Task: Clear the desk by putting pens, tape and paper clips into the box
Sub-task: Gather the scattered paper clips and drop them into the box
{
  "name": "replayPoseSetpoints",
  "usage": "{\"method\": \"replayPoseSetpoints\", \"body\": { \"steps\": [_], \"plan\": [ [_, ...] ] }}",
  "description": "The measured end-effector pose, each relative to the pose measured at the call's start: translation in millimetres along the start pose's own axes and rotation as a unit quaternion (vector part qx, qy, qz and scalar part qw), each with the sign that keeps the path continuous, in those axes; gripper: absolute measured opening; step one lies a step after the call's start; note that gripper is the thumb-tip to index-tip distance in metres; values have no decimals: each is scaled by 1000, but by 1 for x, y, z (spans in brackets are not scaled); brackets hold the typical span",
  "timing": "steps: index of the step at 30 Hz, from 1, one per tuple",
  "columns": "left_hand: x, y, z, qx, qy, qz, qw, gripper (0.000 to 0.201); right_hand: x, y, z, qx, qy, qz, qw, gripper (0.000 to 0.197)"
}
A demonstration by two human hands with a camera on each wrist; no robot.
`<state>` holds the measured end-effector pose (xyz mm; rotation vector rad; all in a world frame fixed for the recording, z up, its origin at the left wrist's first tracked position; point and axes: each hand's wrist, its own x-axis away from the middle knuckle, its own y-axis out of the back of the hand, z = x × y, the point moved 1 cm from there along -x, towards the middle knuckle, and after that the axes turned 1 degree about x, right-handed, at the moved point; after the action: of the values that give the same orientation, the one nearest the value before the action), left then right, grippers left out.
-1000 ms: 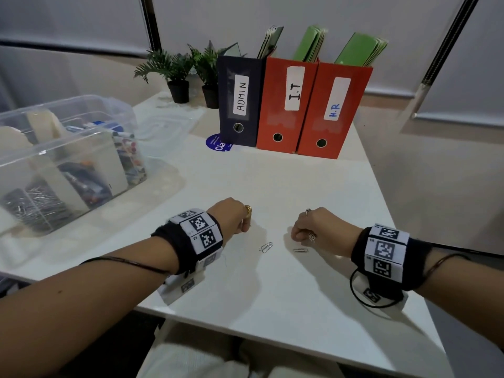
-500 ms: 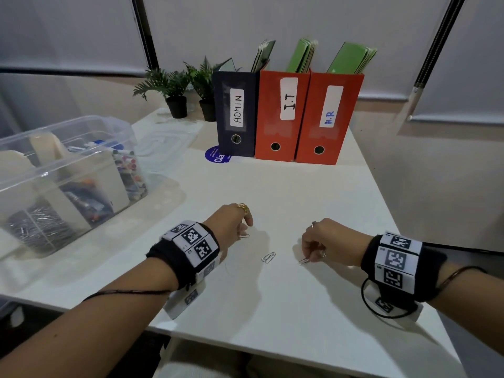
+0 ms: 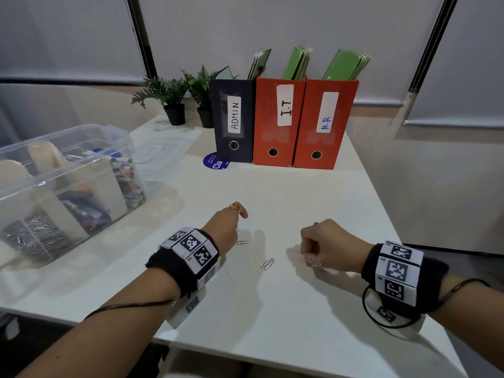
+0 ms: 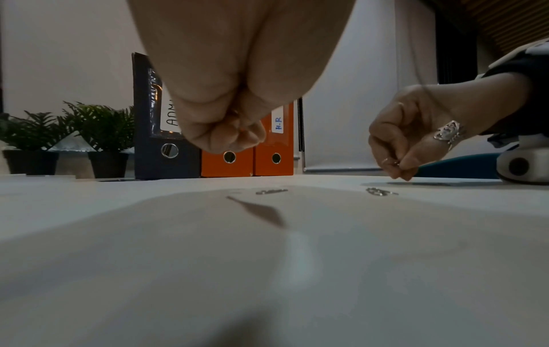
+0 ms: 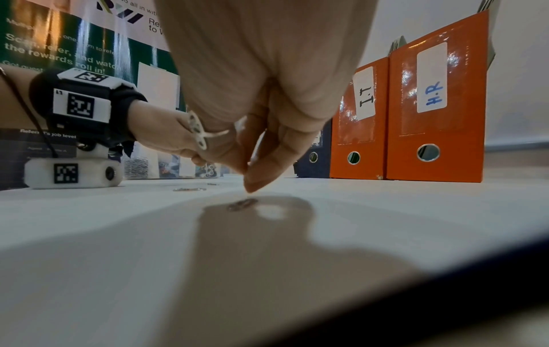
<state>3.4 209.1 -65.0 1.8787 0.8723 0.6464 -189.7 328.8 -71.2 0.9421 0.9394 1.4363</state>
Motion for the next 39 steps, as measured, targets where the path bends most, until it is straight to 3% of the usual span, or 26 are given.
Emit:
{"method": "replayPoseSetpoints", "body": {
  "steps": [4,8,11,13,17,19,22,26,30,34,36,39],
  "plan": [
    [0,-1,-1,15,-7,37,999,43,-1,1,-5,-20,-27,-19,999,37],
    [-2,2,0,-20,-35,3,999,21,0,-2,-4,-107,-26,-23,994,43],
    [-1,2,-2,-44,-47,-5,998,42,-2,2,-5,-86,-49,-3,995,34],
    [2,0,0,-35,-35,3,999,42,0,3,-4,-108,-73,9,991,38],
    [2,-2,0,-61,-19,39,997,10,3,1,-7,-68,-98,39,992,30],
    [-1,-1,0,-91,10,52,994,26,8,1,-8,4,-106,43,993,29],
    [-2,2,-4,-113,-1,56,992,24,20,-3,-11,70,-113,46,990,38],
    [-3,1,-8,-123,-10,88,988,9,26,-6,-13,61,-120,59,989,28],
    [-3,-2,-9,-127,-5,109,986,33,23,-9,-14,41,-111,39,992,20],
    [1,-4,-19,-122,-29,110,986,32,23,-7,-10,41,-94,29,994,7],
    [5,-8,-29,-115,-61,93,987,14,23,-6,-9,35,-86,26,995,12],
    [11,-20,-42,-98,-88,93,987,25,22,-6,-6,53,-70,33,996,32]
  ]
}}
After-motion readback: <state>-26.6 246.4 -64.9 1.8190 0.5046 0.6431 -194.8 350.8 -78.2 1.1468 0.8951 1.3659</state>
